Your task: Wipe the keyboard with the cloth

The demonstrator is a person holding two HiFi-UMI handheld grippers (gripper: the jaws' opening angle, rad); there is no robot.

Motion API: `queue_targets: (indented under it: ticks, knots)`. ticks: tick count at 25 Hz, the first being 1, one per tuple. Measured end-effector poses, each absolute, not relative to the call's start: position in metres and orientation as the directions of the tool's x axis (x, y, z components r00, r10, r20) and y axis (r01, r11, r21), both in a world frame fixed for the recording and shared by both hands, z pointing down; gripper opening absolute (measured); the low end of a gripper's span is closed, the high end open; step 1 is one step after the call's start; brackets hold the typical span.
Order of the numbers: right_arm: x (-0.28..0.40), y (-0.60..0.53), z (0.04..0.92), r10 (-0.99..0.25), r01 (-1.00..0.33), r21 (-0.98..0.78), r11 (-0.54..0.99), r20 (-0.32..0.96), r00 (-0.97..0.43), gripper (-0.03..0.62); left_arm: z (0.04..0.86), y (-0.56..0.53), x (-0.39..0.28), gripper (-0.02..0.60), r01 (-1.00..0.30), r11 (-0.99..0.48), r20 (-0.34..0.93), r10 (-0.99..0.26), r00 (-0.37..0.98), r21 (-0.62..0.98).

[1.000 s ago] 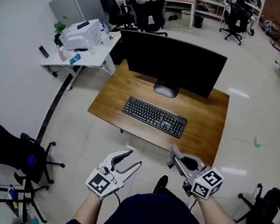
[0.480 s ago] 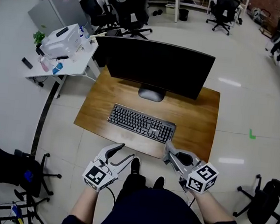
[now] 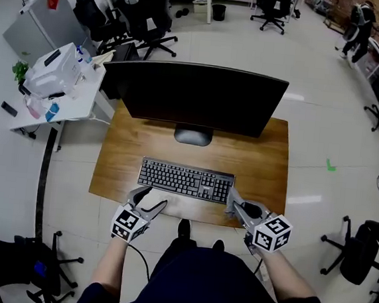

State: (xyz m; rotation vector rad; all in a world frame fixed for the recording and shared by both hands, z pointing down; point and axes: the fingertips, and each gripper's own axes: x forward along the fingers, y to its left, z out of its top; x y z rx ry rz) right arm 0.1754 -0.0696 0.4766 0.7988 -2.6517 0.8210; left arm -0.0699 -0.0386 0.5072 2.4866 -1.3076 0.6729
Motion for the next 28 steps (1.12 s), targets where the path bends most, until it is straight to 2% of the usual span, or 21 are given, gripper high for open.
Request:
queue_targets:
  ticks: [8,15,23,28]
  knots:
    - [0.172,-0.101,0.539,-0.482,-0.712,-0.425,0.559,0.532,-0.696,0.038,0.616,-0.069,-0.162,0.33,-0.791,-0.612,0.706,-0.552,0.444,0.019]
    - [0.182,-0.114,0.616,-0.444,-0.805,-0.328,0.494,0.701,-0.558,0.038,0.687,-0.077,-0.195,0.351,-0.727,-0.686,0.818,-0.403,0.41,0.026]
    - [0.194,-0.124,0.672,-0.386,-0.83,-0.116,0.546,0.844,-0.372,0.038,0.723,-0.08,-0.204,0.354,-0.703,-0.709,0.858,-0.328,0.395,0.052]
    - [0.183,-0.122,0.706,-0.326,-0.78,-0.012,0.625,0.904,-0.276,0.037,0.729,-0.086,-0.206,0.354,-0.709,-0.703,0.86,-0.329,0.391,0.053]
